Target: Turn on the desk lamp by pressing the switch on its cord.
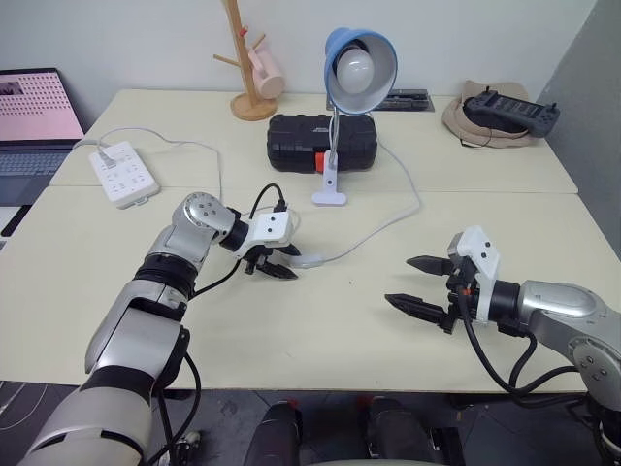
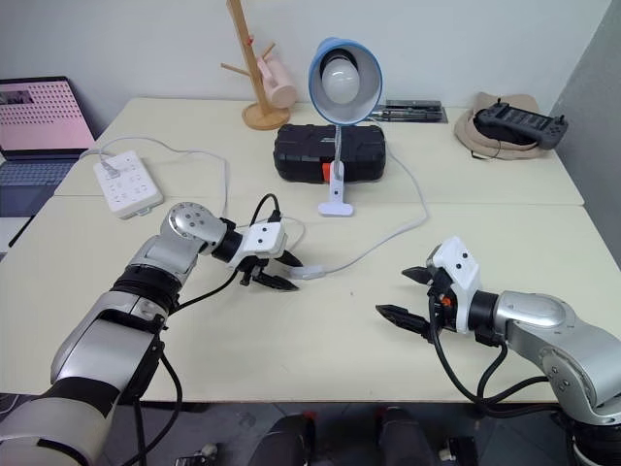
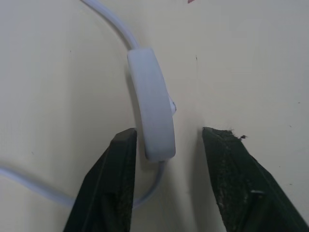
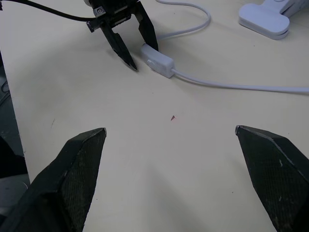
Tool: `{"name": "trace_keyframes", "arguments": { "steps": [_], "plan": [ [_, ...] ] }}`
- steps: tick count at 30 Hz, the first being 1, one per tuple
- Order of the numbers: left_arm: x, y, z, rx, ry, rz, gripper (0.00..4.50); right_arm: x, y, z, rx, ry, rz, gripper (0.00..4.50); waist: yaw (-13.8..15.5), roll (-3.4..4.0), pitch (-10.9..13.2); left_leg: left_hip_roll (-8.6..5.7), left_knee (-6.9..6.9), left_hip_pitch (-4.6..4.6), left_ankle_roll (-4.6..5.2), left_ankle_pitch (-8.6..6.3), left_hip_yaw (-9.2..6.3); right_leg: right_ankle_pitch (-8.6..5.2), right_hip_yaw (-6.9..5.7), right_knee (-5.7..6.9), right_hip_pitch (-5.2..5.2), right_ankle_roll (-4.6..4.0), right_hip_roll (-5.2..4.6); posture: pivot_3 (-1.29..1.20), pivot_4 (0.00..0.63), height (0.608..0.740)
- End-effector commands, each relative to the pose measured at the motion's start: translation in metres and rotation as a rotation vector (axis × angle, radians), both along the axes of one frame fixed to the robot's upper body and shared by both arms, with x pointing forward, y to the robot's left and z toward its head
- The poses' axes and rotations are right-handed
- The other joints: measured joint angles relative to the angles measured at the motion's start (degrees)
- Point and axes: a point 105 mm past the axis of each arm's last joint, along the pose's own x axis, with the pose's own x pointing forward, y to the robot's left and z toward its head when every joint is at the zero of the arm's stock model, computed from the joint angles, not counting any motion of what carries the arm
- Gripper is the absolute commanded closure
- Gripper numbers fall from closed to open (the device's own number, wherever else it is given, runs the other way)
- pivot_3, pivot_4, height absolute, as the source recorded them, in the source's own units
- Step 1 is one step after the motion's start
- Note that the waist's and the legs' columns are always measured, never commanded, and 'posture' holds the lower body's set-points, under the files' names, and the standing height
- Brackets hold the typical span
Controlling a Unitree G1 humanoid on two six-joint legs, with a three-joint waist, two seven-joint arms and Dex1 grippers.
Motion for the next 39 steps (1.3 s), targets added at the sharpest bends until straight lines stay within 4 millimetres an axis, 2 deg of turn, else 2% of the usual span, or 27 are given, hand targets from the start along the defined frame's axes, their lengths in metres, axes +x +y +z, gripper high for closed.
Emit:
{"name": "trace_keyframes", "arguments": {
  "steps": [1, 3, 4, 5, 11, 14, 16, 20, 22, 25, 28, 39],
  "plan": [
    [0.004, -0.002, 0.012, 0.002, -0.05, -0.023, 3.23, -0.002, 0.0, 0.011, -0.001, -0.044, 0.005, 0.0, 0.0, 0.0, 0.0, 0.0, 0.0, 0.0, 0.0, 0.0, 0.0, 0.0, 0.0, 0.0, 0.0, 0.0, 0.0, 0.0, 0.15, 0.74],
    [0.006, -0.003, 0.014, -0.015, -0.055, -0.013, 3.64, -0.003, 0.0, 0.011, -0.001, -0.044, 0.005, 0.0, 0.0, 0.0, 0.0, 0.0, 0.0, 0.0, 0.0, 0.0, 0.0, 0.0, 0.0, 0.0, 0.0, 0.0, 0.0, 0.0, 0.15, 0.74],
    [0.007, -0.006, 0.015, -0.033, -0.054, -0.007, 4.01, -0.003, 0.0, 0.011, -0.001, -0.045, 0.005, 0.0, 0.0, 0.0, 0.0, 0.0, 0.0, 0.0, 0.0, 0.0, 0.0, 0.0, 0.0, 0.0, 0.0, 0.0, 0.0, 0.0, 0.15, 0.74],
    [0.007, -0.009, 0.015, -0.044, -0.052, -0.006, 4.12, -0.003, 0.0, 0.011, 0.0, -0.044, 0.004, 0.0, 0.0, 0.0, 0.0, 0.0, 0.0, 0.0, 0.0, 0.0, 0.0, 0.0, 0.0, 0.0, 0.0, 0.0, 0.0, 0.0, 0.15, 0.74],
    [0.006, -0.015, 0.02, -0.13, 0.037, 0.044, 4.13, -0.003, 0.001, 0.012, 0.014, -0.039, 0.001, 0.0, 0.0, -0.01, 0.0, 0.0, 0.0, 0.0, 0.0, 0.0, 0.0, 0.0, -0.01, 0.0, 0.0, 0.0, 0.0, 0.0, 0.15, 0.74],
    [-0.002, -0.027, 0.052, -0.35, 0.3, 0.13, 4.13, -0.004, 0.001, 0.011, 0.073, -0.007, -0.015, 0.0, -0.1, -0.01, 0.0, 0.0, 0.0, -0.01, 0.0, 0.0, -0.02, 0.0, -0.02, 0.02, 0.0, 0.0, 0.01, 0.0, 0.15, 0.74],
    [-0.009, -0.03, 0.065, -0.43, 0.422, 0.159, 4.13, -0.004, 0.001, 0.01, 0.118, 0.016, -0.031, 0.0, -0.2, -0.01, 0.0, 0.03, 0.01, -0.04, 0.0, 0.0, -0.08, 0.0, -0.04, 0.02, 0.0, 0.0, 0.01, 0.0, 0.15, 0.74],
    [-0.03, -0.032, 0.078, -0.557, 0.625, 0.234, 4.13, -0.002, 0.008, 0.012, 0.436, 0.144, -0.113, 0.0, -0.6, -0.02, 0.0, 0.15, -0.02, 0.01, -0.01, 0.0, -0.32, 0.0, -0.02, 0.03, 0.04, 0.0, 0.0, 0.0, 0.15, 0.74],
    [-0.038, -0.035, 0.084, -0.601, 0.687, 0.254, 4.13, 0.0, 0.009, 0.013, 0.51, 0.177, -0.142, 0.0, -0.9, -0.01, 0.0, 0.24, -0.02, 0.04, -0.02, 0.01, -0.42, -0.01, 0.02, 0.15, 0.02, -0.02, -0.09, 0.0, 0.15, 0.74],
    [-0.055, -0.042, 0.091, -0.658, 0.807, 0.253, 4.13, 0.005, 0.022, 0.018, 0.654, 0.234, -0.145, 0.0, -1.1, -0.01, 0.0, 0.23, 0.01, 0.07, -0.01, 0.02, -0.42, -0.01, 0.04, 0.17, 0.03, -0.02, -0.12, 0.0, 0.15, 0.74],
    [-0.065, -0.049, 0.091, -0.674, 0.86, 0.262, 4.13, 0.01, 0.039, 0.031, 0.755, 0.263, -0.101, 0.0, -1.3, -0.01, 0.0, 0.23, 0.0, 0.12, 0.0, 0.03, -0.43, -0.01, 0.05, 0.25, 0.02, -0.02, -0.11, 0.0, 0.15, 0.74],
    [-0.076, -0.056, 0.093, -0.708, 0.897, 0.256, 4.13, 0.011, 0.066, 0.052, 0.88, 0.349, 0.012, 0.0, -1.3, 0.0, 0.0, 0.2, -0.04, 0.13, -0.01, 0.03, -0.36, -0.01, 0.11, 0.23, -0.04, -0.02, -0.14, 0.0, 0.15, 0.74]
  ]
}}
